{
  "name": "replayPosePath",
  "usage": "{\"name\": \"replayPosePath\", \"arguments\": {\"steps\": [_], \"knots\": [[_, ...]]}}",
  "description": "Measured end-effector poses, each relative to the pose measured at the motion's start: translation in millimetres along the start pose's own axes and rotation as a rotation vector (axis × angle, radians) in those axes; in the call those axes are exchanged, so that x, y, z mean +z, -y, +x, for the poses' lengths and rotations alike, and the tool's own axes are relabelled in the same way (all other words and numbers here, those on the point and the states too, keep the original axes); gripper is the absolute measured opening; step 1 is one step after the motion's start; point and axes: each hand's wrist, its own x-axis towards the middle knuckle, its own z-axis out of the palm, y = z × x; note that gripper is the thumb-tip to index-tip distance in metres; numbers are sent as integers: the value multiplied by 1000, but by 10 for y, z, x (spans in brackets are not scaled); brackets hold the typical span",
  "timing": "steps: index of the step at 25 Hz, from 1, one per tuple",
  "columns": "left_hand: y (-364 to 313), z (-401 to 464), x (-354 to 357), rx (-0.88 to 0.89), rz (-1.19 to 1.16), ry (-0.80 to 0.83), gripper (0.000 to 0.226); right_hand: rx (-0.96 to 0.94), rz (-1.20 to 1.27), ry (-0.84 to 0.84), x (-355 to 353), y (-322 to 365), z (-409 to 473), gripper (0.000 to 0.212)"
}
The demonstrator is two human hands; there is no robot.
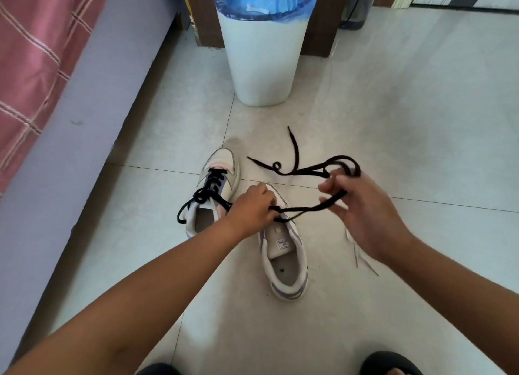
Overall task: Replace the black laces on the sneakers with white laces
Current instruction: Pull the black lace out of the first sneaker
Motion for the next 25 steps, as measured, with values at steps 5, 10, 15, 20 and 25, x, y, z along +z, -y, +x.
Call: {"name": "replayPosePath", "arguments": {"steps": [5, 10, 15, 20, 25], "knots": [[-197, 188, -71, -28, 338, 161, 23, 165, -845, 215, -6, -707, -144, 20], [-156, 266, -194, 75, 424, 283, 25, 78, -1263, 125, -5, -1007, 137, 63], [-232, 220, -262, 114, 383, 140, 30, 78, -1066, -11, -197, -895, 155, 39], [-227, 283, -538, 80, 95, 183, 21, 166, -1115, -8, -387, -678, 274, 29], [-344, 281, -949, 164, 7, 151, 11, 201, -1036, 11, -534, -444, 427, 12]]}}
